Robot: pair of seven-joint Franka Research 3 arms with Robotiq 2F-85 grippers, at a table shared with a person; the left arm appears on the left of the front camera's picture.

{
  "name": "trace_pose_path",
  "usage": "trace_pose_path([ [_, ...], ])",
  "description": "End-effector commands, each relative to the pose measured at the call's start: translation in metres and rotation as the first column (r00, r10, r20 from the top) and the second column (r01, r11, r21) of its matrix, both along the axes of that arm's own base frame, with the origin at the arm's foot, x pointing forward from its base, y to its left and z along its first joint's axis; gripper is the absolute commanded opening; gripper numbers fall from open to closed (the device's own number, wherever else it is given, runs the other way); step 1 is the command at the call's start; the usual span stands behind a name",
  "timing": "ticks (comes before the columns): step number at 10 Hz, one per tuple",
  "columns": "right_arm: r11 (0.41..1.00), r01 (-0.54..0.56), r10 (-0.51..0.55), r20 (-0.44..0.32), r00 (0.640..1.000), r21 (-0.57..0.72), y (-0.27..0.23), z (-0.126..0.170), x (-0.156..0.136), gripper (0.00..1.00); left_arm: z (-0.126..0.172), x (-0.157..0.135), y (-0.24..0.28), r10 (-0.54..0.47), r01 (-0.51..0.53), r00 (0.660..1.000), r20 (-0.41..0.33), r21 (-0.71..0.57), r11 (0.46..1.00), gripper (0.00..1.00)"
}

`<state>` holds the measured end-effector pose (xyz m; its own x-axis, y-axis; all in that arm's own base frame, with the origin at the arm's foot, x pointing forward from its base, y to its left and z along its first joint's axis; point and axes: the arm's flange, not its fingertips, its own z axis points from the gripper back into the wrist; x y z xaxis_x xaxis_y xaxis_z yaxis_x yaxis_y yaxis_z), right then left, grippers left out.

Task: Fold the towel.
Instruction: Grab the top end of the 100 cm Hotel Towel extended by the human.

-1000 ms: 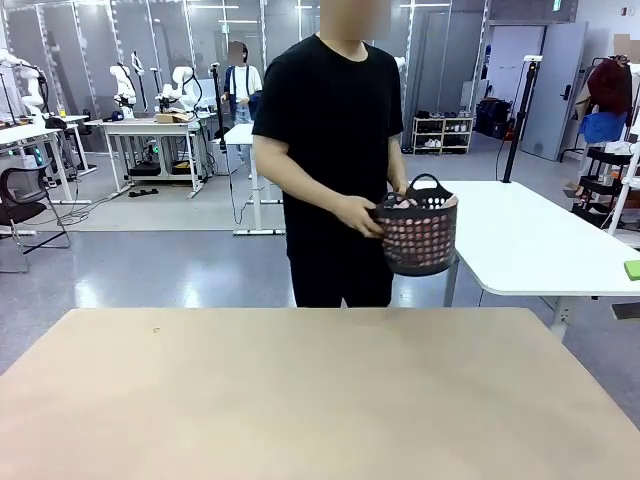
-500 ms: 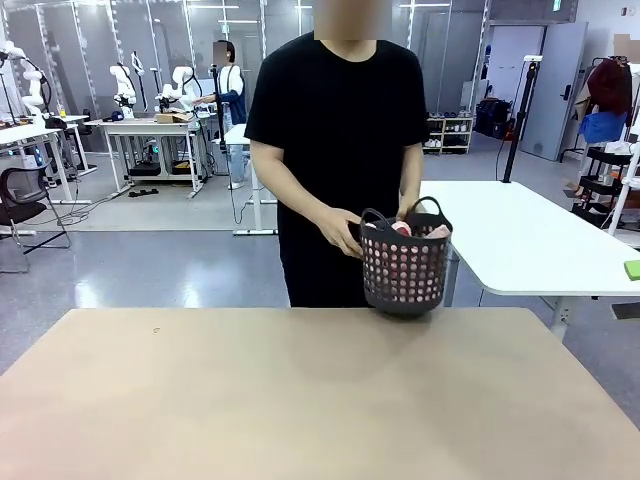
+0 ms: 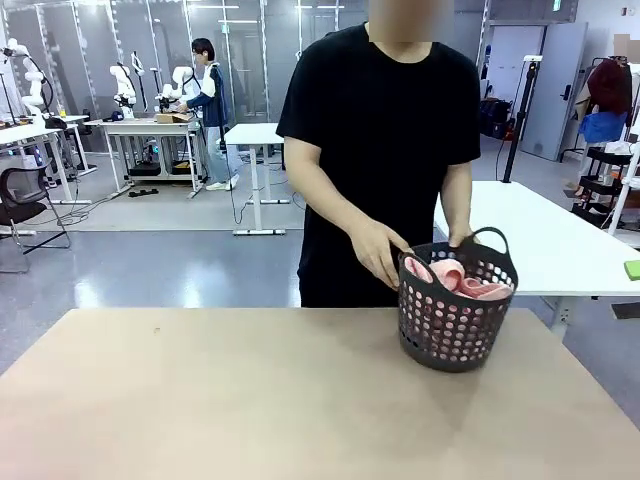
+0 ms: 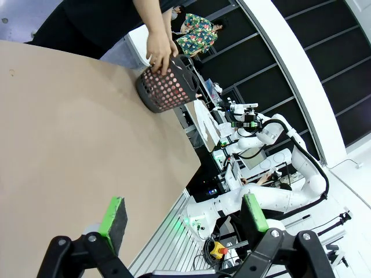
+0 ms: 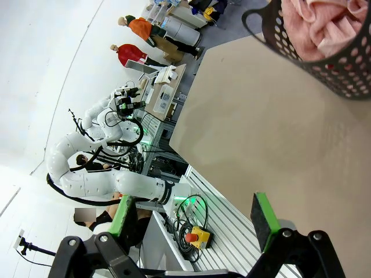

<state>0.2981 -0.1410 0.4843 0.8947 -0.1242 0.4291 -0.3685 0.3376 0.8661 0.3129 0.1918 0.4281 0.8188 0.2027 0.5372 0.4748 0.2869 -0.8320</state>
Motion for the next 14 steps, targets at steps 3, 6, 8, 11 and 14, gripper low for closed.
trace_pose_path([
  [3, 1.000, 0.000, 0.000, 0.023, 1.000, 0.011, 0.0004, 0.0005, 0.0027, 1.00, -0.0008, -0.0015, 0.0010, -0.015, 0.015, 1.000, 0.009, -0.004, 1.000, 1.00],
  [6, 1.000, 0.000, 0.000, 0.023, 1.000, 0.011, 0.0004, 0.0005, 0.0027, 1.00, -0.0008, -0.0015, 0.0010, -0.015, 0.015, 1.000, 0.009, -0.004, 1.000, 1.00],
  [8, 1.000, 0.000, 0.000, 0.023, 1.000, 0.011, 0.0004, 0.0005, 0.0027, 1.00, -0.0008, -0.0015, 0.0010, -0.015, 0.015, 1.000, 0.009, -0.004, 1.000, 1.00],
  [11, 1.000, 0.000, 0.000, 0.023, 1.000, 0.011, 0.0004, 0.0005, 0.0027, 1.00, -0.0008, -0.0015, 0.0010, -0.015, 0.015, 1.000, 0.009, -0.004, 1.000, 1.00],
  [14, 1.000, 0.000, 0.000, 0.023, 1.000, 0.011, 0.0004, 0.0005, 0.0027, 1.00, -0.0008, -0.0015, 0.0010, -0.015, 0.015, 1.000, 0.009, -0.004, 1.000, 1.00],
])
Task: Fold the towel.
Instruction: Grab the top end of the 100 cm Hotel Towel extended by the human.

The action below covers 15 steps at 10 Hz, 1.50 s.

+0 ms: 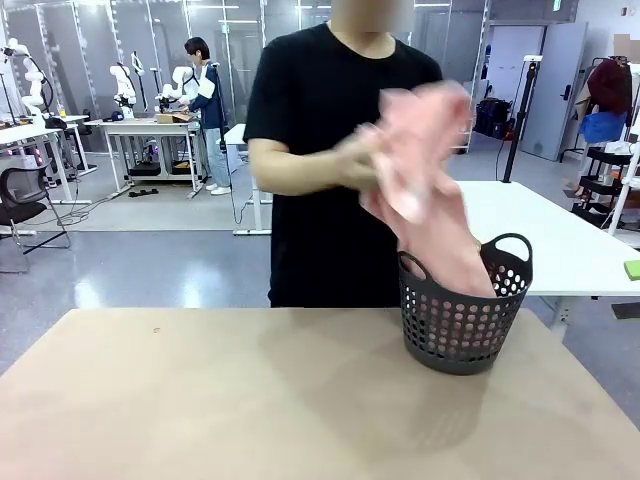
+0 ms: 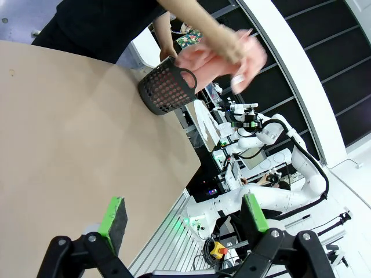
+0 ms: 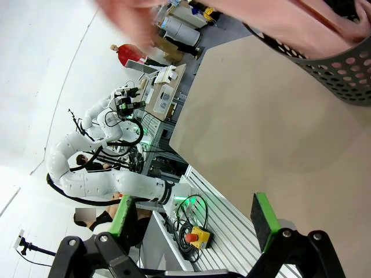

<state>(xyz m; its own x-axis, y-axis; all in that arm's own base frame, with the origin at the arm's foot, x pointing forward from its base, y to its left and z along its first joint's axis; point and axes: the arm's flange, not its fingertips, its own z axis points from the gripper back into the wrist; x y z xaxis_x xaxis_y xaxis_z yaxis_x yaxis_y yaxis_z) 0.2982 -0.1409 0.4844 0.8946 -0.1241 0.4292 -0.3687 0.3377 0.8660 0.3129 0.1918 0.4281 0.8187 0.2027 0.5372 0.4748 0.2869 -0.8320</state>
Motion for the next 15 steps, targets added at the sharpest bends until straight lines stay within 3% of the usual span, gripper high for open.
trace_pose_path([
  [1, 1.000, 0.000, 0.000, 0.022, 1.000, 0.011, 0.0004, 0.0004, 0.0026, 1.00, -0.0008, -0.0015, 0.0010, -0.015, 0.015, 1.000, 0.009, -0.004, 1.000, 1.00],
  [15, 1.000, 0.000, 0.000, 0.022, 1.000, 0.011, 0.0004, 0.0004, 0.0026, 1.00, -0.0008, -0.0015, 0.0010, -0.015, 0.015, 1.000, 0.009, -0.004, 1.000, 1.00],
])
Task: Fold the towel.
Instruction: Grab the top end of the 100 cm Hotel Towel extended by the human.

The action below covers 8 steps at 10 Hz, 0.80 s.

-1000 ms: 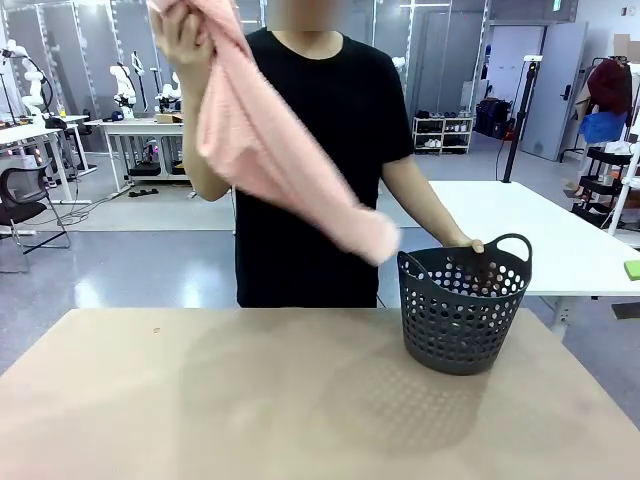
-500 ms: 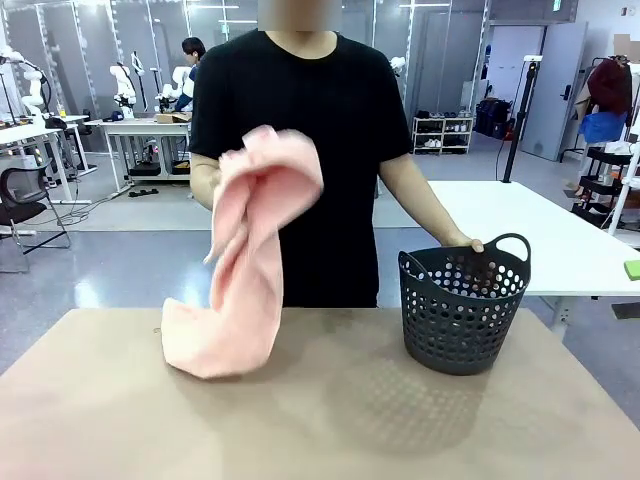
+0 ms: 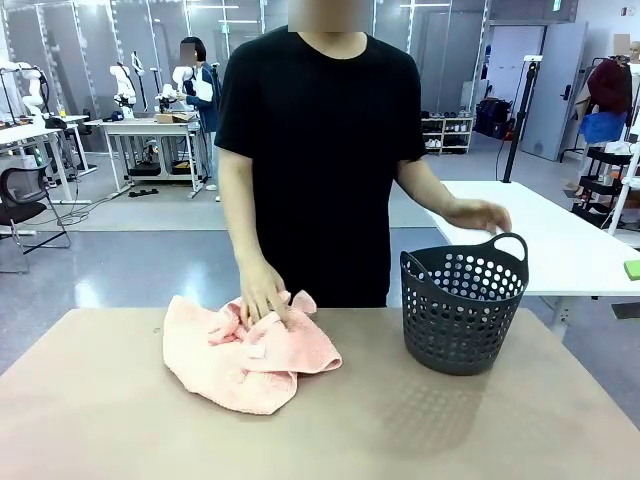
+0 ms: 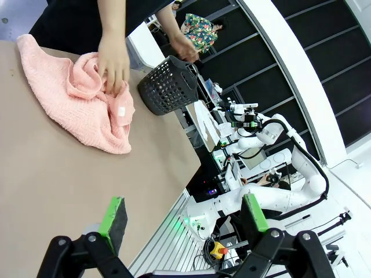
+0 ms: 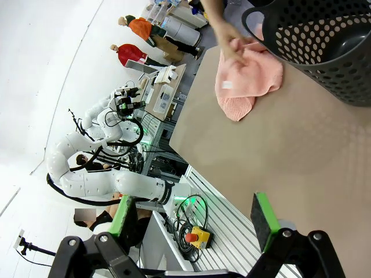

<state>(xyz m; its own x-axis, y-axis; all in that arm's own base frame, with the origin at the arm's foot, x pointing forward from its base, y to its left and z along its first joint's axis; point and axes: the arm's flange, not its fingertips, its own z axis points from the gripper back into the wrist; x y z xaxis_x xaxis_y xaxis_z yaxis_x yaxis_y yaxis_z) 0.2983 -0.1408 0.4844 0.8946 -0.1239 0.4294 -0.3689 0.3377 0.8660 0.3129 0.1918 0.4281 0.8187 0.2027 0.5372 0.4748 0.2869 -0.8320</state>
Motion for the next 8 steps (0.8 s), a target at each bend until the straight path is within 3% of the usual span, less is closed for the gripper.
trace_pose_path([
  [1, 1.000, 0.000, 0.000, 0.022, 1.000, 0.011, 0.0003, 0.0004, 0.0026, 1.00, -0.0008, -0.0015, 0.0010, -0.015, 0.015, 1.000, 0.009, -0.004, 1.000, 1.00],
  [8, 1.000, 0.000, 0.000, 0.022, 1.000, 0.011, 0.0003, 0.0004, 0.0026, 1.00, -0.0008, -0.0015, 0.0010, -0.015, 0.015, 1.000, 0.009, -0.004, 1.000, 1.00],
])
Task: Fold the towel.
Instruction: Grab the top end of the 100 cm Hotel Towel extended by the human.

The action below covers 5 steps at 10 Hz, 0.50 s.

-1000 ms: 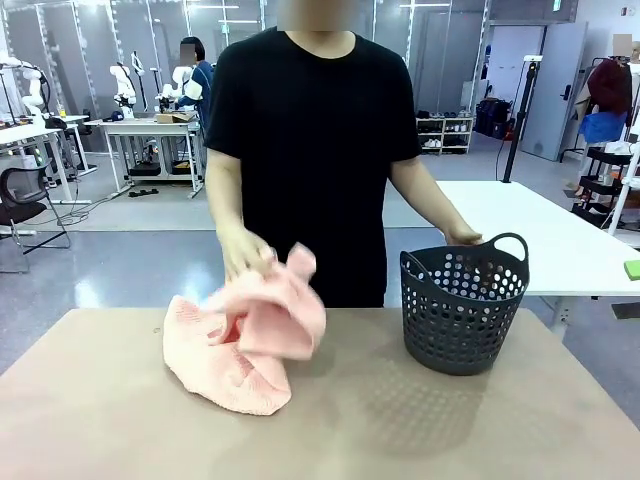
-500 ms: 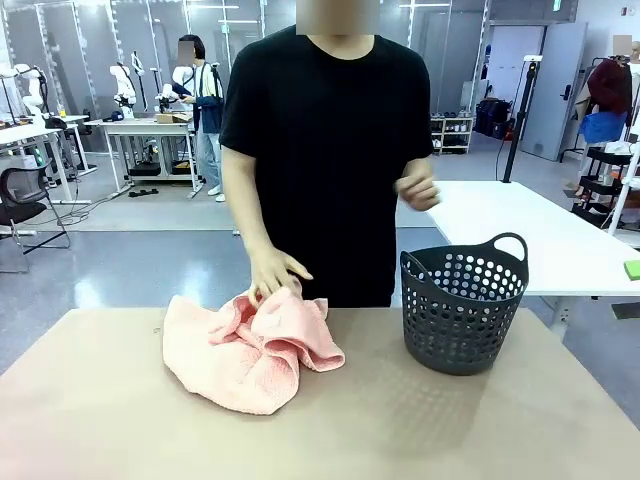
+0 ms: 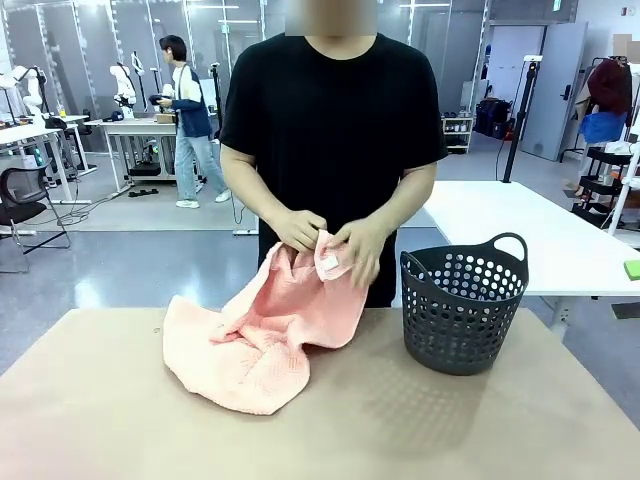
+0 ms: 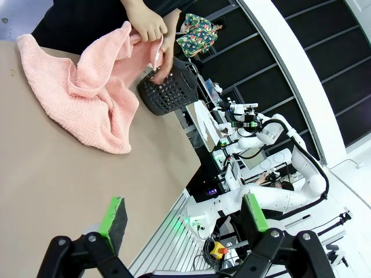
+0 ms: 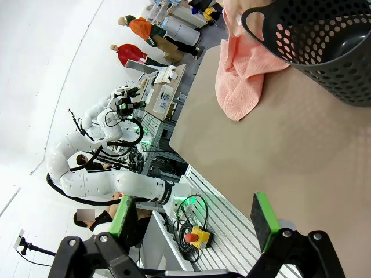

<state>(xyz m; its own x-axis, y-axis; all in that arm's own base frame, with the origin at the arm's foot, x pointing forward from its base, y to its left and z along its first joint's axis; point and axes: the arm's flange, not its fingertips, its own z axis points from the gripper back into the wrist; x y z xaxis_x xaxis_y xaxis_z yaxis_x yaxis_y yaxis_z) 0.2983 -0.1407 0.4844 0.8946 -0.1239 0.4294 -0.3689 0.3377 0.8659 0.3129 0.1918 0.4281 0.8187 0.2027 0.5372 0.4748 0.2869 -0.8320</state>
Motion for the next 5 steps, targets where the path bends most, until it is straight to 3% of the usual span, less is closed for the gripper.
trace_pose_path([
  [1, 1.000, 0.000, 0.000, 0.022, 1.000, 0.011, 0.0002, 0.0004, 0.0025, 1.00, -0.0008, -0.0015, 0.0010, -0.015, 0.015, 1.000, 0.009, -0.004, 1.000, 1.00],
  [5, 1.000, 0.000, 0.000, 0.022, 1.000, 0.011, 0.0002, 0.0004, 0.0025, 1.00, -0.0008, -0.0015, 0.0010, -0.015, 0.015, 1.000, 0.009, -0.004, 1.000, 1.00],
])
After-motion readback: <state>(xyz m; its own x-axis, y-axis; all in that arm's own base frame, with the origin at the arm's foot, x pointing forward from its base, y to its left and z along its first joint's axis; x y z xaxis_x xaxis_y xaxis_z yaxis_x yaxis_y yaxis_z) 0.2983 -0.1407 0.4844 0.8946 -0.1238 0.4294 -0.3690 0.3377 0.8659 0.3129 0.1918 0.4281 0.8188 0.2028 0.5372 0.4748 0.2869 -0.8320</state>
